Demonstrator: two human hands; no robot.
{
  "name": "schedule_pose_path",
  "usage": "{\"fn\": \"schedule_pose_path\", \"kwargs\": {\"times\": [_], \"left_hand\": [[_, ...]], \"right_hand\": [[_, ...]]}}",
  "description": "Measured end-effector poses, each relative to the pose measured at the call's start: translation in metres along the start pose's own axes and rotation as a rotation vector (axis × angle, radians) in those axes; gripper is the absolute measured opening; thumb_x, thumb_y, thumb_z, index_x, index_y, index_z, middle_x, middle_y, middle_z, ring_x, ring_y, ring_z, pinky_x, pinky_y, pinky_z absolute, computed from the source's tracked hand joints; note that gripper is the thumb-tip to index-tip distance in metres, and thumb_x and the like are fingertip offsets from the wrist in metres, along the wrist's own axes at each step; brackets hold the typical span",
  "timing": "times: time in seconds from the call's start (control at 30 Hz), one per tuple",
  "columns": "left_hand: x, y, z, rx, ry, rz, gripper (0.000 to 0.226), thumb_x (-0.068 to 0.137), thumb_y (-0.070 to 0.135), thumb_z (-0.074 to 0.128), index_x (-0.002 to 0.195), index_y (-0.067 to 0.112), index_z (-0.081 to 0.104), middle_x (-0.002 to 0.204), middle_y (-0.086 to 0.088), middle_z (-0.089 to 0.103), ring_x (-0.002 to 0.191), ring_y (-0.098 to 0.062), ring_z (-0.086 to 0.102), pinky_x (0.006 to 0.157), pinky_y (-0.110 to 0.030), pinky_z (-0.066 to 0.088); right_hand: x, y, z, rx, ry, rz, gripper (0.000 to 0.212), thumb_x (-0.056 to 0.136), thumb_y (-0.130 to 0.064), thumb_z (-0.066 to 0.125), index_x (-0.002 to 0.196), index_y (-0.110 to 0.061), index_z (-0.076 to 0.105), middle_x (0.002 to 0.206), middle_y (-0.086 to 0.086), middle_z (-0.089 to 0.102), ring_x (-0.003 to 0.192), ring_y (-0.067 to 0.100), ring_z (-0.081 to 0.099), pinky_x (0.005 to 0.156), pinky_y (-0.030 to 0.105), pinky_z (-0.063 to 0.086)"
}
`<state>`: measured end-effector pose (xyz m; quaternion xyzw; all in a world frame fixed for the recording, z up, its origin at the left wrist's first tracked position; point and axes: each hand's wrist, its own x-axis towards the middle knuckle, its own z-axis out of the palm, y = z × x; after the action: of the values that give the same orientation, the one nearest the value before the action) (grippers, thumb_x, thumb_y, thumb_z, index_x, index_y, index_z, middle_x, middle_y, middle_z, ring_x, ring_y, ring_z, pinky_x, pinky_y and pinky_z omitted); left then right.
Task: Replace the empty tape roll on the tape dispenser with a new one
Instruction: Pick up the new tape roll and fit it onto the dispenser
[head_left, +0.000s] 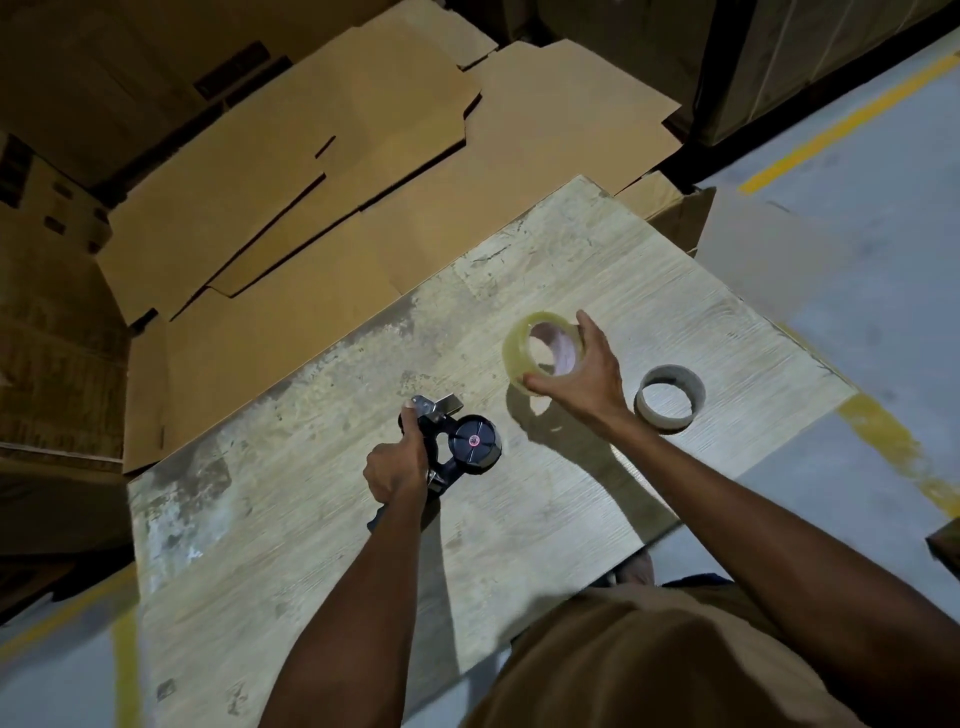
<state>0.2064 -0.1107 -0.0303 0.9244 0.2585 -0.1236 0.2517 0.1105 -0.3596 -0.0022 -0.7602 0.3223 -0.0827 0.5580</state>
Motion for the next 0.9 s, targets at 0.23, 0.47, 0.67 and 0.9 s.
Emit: {"fn": "schedule_pose_path", "kwargs": {"times": [0.23, 0.47, 0.67, 0.9], "left_hand": [[0.001, -0.007, -0.015, -0.120, -0.093, 0.023, 0.091, 0.070, 0.094, 0.049, 0.064, 0.004, 0.059, 0.066, -0.009, 0.063, 0.057, -0.025, 0.058, 0.052, -0.028, 0.040], [0.004, -0.013, -0.026, -0.170, -0.075, 0.219, 0.069, 0.075, 0.082, 0.062, 0.077, 0.013, 0.066, 0.078, -0.003, 0.068, 0.072, -0.025, 0.065, 0.061, -0.029, 0.045], [0.001, 0.006, -0.050, -0.319, -0.129, 0.546, 0.041, 0.085, 0.052, 0.076, 0.102, 0.014, 0.073, 0.085, 0.000, 0.071, 0.077, -0.013, 0.068, 0.073, -0.036, 0.060], [-0.017, 0.033, -0.093, -0.473, -0.536, 0.929, 0.028, 0.096, 0.036, 0.070, 0.120, 0.021, 0.075, 0.117, 0.003, 0.075, 0.114, -0.013, 0.068, 0.095, -0.036, 0.055]], "right_hand": [[-0.035, -0.012, -0.008, 1.022, -0.470, 0.283, 0.100, 0.048, -0.045, 0.098, 0.136, -0.012, 0.063, 0.130, 0.012, 0.065, 0.116, 0.031, 0.061, 0.087, 0.037, 0.059], [-0.060, -0.015, -0.003, 1.403, -0.825, 0.368, 0.114, 0.055, -0.041, 0.093, 0.145, 0.012, 0.048, 0.139, 0.027, 0.060, 0.123, 0.039, 0.063, 0.111, 0.049, 0.048], [-0.068, -0.020, 0.004, 1.185, -0.779, 0.280, 0.115, 0.060, -0.031, 0.092, 0.157, -0.002, 0.037, 0.149, 0.029, 0.047, 0.142, 0.049, 0.042, 0.121, 0.060, 0.033], [-0.082, -0.033, 0.003, 0.392, -0.545, -0.120, 0.101, 0.062, -0.032, 0.087, 0.150, -0.030, 0.039, 0.147, 0.006, 0.047, 0.131, 0.029, 0.054, 0.094, 0.045, 0.059]]}}
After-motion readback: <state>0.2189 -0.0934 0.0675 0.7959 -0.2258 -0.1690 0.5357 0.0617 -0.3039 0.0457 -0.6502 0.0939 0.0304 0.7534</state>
